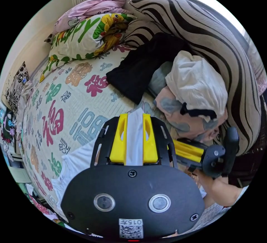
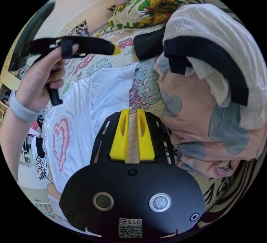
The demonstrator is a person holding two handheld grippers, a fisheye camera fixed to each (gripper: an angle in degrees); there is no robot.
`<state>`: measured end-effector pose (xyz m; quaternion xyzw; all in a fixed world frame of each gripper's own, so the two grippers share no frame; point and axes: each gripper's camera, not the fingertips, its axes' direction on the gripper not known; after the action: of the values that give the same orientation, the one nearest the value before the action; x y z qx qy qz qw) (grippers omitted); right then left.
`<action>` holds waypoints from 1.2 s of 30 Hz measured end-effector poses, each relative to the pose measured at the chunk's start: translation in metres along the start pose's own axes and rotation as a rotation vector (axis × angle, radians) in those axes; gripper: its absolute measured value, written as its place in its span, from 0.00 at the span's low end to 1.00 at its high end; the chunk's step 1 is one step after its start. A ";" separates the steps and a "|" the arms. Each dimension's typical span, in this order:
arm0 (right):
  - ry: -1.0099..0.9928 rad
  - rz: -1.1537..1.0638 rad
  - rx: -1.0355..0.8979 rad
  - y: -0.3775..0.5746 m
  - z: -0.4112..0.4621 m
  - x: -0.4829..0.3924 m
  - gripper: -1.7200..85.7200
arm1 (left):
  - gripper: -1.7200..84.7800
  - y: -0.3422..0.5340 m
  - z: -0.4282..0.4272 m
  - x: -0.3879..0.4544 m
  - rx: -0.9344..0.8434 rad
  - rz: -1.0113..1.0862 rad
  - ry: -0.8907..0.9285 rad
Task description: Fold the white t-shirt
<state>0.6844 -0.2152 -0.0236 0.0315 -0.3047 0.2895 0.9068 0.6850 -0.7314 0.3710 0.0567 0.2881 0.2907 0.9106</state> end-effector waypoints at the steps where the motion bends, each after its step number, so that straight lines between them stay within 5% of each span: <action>1: 0.008 -0.006 0.022 -0.002 0.000 0.003 0.06 | 0.12 -0.012 0.018 -0.006 0.001 -0.014 0.014; 15: -0.077 -0.093 0.042 -0.034 0.003 0.008 0.04 | 0.10 -0.045 0.130 -0.056 -0.113 -0.004 0.062; 23: -0.039 -0.116 0.072 -0.052 0.000 -0.001 0.01 | 0.02 -0.030 0.091 -0.123 0.092 -0.072 0.103; 28: -0.049 -0.261 0.145 -0.059 -0.020 -0.041 0.01 | 0.02 0.056 0.017 -0.228 0.337 -0.221 0.174; 32: 0.020 -0.309 0.170 -0.068 0.000 -0.072 0.01 | 0.02 0.124 0.001 -0.296 0.338 -0.325 0.204; 36: -0.194 -0.283 0.066 -0.081 0.032 -0.084 0.03 | 0.02 0.193 -0.004 -0.343 0.349 -0.452 0.253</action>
<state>0.6568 -0.3326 -0.0362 0.1315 -0.3735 0.1642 0.9035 0.3588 -0.7648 0.5888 0.1101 0.4502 0.0316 0.8855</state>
